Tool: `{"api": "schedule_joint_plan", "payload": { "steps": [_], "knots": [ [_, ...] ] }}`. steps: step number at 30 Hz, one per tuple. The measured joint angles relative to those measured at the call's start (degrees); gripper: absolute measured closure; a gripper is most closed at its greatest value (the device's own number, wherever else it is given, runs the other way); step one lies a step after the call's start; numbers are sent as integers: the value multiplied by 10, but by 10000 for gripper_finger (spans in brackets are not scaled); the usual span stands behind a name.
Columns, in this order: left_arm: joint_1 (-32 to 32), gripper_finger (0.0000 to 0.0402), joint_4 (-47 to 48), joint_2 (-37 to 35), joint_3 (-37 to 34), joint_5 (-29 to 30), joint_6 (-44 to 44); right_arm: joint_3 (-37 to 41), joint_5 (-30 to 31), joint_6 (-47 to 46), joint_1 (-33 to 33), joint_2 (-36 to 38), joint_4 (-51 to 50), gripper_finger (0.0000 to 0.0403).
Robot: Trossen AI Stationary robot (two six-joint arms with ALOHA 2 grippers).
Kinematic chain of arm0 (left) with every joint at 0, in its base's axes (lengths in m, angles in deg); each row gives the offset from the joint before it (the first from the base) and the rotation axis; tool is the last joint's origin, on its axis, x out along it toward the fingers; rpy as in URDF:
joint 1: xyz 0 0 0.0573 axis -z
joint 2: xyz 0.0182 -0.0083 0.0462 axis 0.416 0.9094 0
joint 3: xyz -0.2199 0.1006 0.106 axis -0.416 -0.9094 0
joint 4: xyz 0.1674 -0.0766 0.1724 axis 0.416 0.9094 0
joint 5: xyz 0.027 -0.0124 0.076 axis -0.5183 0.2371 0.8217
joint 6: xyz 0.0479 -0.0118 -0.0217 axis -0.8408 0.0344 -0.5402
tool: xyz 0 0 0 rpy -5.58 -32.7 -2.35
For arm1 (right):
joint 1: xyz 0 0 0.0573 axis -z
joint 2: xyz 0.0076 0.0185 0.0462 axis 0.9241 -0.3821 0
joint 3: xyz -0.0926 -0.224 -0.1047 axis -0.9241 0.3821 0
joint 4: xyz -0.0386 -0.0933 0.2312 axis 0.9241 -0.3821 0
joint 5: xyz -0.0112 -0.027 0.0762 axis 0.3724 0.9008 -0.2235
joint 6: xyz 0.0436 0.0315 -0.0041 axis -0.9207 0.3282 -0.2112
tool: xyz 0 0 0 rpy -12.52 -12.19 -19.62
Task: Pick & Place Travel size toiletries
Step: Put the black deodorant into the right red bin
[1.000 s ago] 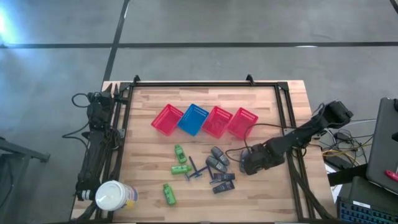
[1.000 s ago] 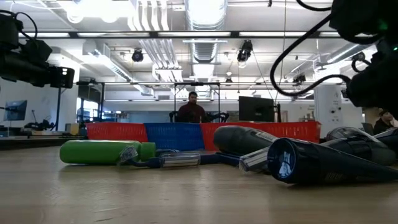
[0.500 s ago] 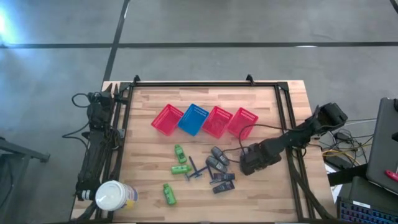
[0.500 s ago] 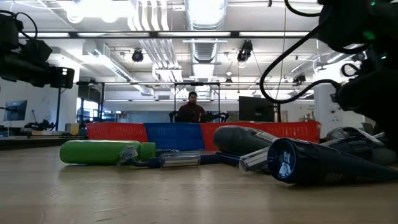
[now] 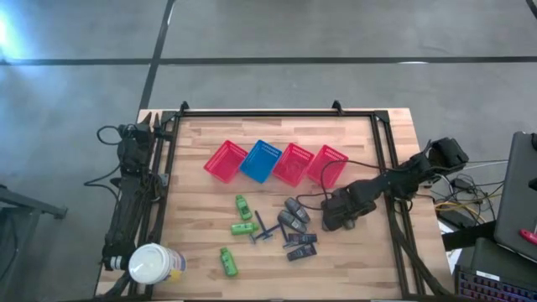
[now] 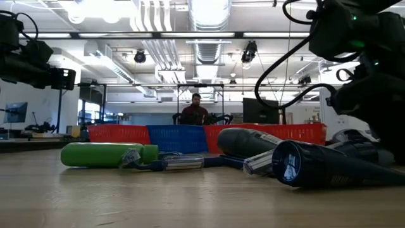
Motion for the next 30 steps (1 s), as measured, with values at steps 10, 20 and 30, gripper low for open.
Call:
{"api": "schedule_joint_plan", "payload": {
  "steps": [10,20,30],
  "knots": [
    [0,296,0,0,0,0,0,3,6,5,1,1,-3,145],
    [0,296,0,0,0,0,0,3,18,-26,1,17,-4,198],
    [0,296,0,0,0,0,0,-10,26,-72,2,107,-58,195]
  ]
}}
